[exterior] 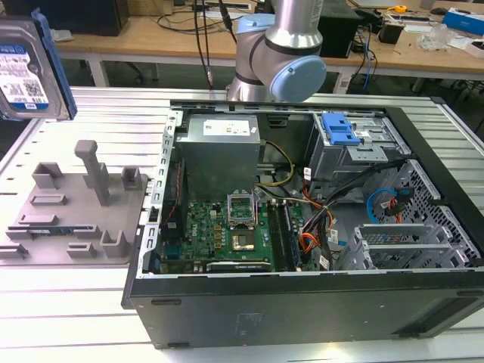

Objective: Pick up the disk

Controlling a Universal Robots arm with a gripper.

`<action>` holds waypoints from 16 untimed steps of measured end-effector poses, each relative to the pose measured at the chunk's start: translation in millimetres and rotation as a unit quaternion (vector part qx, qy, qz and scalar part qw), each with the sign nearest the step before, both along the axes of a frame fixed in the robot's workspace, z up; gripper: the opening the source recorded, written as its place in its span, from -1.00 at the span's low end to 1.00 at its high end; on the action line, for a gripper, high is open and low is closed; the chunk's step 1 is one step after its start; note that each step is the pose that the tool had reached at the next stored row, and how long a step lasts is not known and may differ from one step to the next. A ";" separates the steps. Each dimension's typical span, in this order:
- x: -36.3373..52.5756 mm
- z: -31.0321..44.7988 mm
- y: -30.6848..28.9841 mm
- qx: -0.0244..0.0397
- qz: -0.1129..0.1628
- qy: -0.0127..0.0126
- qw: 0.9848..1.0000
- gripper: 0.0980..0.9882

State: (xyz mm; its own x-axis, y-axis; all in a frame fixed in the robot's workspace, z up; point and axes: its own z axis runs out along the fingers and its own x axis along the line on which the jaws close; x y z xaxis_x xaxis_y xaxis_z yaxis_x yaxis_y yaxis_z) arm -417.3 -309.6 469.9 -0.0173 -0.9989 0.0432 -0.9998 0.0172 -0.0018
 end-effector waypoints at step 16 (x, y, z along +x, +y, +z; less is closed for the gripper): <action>0.0 30.5 -2.8 0.001 0.000 0.000 1.000 -0.40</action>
